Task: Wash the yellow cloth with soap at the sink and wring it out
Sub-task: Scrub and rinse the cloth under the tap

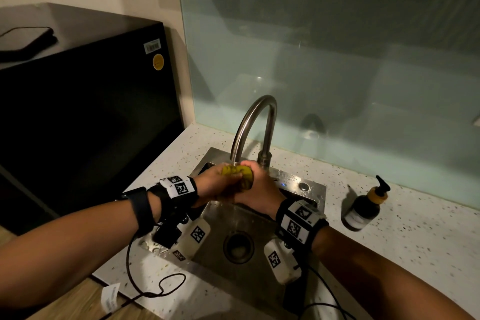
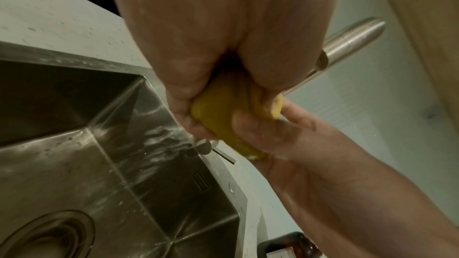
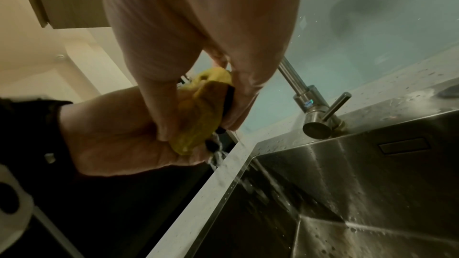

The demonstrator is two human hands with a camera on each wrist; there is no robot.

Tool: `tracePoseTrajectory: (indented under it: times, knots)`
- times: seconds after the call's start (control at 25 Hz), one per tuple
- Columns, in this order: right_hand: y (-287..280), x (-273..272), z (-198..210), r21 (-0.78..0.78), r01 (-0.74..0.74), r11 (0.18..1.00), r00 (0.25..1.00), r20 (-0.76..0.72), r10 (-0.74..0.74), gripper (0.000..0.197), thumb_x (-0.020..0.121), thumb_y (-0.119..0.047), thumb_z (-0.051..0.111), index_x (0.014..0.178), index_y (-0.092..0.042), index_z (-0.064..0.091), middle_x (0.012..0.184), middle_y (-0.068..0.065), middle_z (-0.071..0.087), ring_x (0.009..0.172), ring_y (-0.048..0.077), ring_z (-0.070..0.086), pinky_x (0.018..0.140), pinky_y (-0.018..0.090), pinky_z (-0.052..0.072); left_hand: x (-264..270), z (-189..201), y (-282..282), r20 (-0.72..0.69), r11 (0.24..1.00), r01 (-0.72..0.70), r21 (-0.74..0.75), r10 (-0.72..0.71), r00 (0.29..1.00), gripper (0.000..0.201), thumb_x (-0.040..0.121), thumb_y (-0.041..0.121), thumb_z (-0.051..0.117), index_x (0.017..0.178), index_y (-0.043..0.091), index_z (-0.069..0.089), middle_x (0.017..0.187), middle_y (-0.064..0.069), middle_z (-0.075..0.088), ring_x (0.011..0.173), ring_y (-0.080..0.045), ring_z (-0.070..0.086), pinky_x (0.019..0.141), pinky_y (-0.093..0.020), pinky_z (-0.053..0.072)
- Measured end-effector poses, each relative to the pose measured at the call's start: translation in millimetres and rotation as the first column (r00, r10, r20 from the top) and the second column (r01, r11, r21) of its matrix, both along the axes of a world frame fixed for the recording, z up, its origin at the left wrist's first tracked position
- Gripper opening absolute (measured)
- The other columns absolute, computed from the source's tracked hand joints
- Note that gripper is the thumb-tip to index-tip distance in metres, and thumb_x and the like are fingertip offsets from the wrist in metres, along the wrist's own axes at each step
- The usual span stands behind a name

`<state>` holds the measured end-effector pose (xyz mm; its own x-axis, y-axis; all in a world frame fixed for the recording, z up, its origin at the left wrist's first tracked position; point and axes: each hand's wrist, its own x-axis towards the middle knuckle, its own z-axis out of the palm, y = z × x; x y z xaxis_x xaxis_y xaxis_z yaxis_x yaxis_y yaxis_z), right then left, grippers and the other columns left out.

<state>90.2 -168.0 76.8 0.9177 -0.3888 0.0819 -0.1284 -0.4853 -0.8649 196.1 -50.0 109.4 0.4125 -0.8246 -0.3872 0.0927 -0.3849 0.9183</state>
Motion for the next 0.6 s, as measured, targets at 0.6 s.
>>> tracePoseTrajectory:
  times: [0.6]
  knots:
    - [-6.1, 6.5, -9.5, -0.316, -0.037, 0.948, 0.959, 0.257, 0.123, 0.037, 0.075, -0.002, 0.078, 0.108, -0.001, 0.062, 0.098, 0.009, 0.07, 0.086, 0.005, 0.062, 0.075, 0.007, 0.046, -0.2, 2.3, 3.8, -0.203, 0.992, -0.08, 0.1, 0.099, 0.974, 0.057, 0.084, 0.058, 0.063, 0.128, 0.021, 0.059, 0.125, -0.015, 0.065, 0.113, -0.033, 0.065, 0.095, -0.05, 0.056]
